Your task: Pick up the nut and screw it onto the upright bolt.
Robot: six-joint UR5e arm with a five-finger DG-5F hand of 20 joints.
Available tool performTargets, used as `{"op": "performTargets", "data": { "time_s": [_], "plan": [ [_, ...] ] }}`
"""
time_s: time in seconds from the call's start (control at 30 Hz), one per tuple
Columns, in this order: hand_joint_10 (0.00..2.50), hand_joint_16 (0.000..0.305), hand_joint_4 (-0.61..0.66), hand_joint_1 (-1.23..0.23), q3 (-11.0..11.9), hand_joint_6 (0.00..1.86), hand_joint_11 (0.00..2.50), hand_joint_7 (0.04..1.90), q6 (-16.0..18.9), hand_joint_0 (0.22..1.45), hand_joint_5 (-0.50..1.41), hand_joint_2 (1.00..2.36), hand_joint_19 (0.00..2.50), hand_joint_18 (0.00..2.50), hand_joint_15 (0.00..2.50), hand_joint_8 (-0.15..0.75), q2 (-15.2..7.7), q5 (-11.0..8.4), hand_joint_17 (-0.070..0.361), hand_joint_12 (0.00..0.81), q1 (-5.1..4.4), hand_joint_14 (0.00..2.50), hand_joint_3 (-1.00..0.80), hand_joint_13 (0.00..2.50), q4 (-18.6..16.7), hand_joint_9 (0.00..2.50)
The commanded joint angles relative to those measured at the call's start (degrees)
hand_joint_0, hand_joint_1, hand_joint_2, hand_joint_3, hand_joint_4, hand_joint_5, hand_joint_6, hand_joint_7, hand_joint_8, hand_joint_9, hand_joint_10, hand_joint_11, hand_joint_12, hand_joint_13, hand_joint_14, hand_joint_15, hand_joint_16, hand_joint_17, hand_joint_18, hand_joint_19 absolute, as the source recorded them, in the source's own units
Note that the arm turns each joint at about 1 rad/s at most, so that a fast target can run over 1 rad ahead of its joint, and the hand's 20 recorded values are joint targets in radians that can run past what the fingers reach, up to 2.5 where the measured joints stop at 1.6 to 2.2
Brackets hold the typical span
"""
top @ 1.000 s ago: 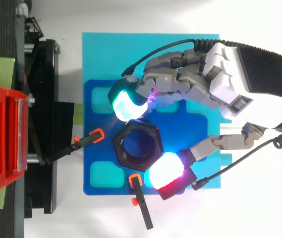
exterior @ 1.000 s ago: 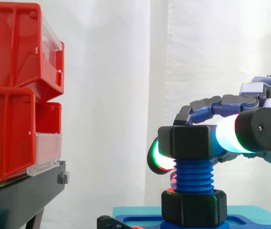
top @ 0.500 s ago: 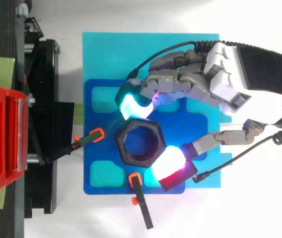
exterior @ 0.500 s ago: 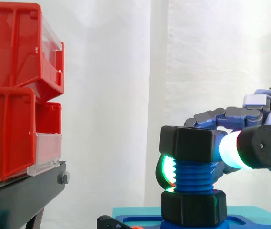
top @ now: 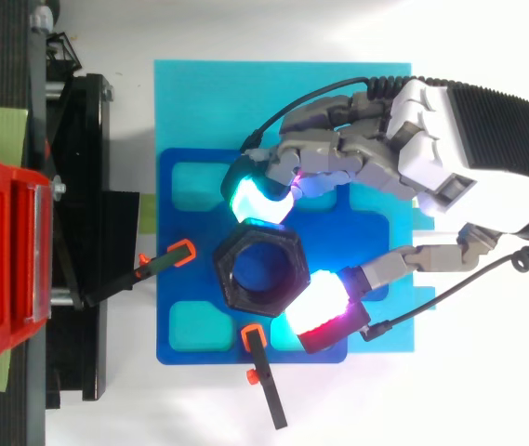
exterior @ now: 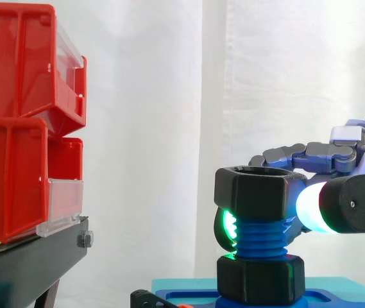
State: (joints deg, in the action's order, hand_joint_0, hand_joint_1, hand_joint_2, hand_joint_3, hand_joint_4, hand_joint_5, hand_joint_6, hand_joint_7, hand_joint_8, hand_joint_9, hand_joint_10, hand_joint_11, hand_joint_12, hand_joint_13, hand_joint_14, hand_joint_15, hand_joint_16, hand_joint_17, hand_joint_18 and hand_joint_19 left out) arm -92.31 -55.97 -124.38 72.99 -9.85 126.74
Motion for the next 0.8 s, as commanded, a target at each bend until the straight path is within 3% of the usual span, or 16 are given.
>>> {"op": "performTargets", "data": {
  "time_s": [0.0,0.2,0.4,0.77],
  "plan": [
    [0.01,0.044,0.19,-0.78,0.02,0.5,0.32,1.16,-0.02,0.58,-0.16,1.0,0.38,0.56,0.24,0.286,0.02,0.05,0.1,0.348,0.0,0.01,-0.46,0.73,0.0,0.82],
    [0.01,0.052,0.17,-0.8,0.02,0.5,0.18,0.75,-0.02,0.51,-0.24,1.0,0.36,0.51,0.2,0.277,0.02,0.4,0.116,0.376,0.88,0.01,-0.5,0.61,-0.44,0.65],
    [0.0,0.057,0.16,-0.79,0.02,0.5,0.07,0.64,-0.02,0.45,-0.26,1.0,0.33,0.49,0.14,0.276,0.1,1.98,0.129,0.397,2.2,0.01,-0.5,0.52,-0.53,0.56],
    [0.0,0.069,0.16,-0.82,0.29,0.5,0.0,0.53,-0.19,0.36,-0.3,1.0,0.22,0.37,0.05,0.287,0.1,4.0,0.155,0.436,2.99,0.0,-0.5,0.32,-3.16,0.31]
  ]
}}
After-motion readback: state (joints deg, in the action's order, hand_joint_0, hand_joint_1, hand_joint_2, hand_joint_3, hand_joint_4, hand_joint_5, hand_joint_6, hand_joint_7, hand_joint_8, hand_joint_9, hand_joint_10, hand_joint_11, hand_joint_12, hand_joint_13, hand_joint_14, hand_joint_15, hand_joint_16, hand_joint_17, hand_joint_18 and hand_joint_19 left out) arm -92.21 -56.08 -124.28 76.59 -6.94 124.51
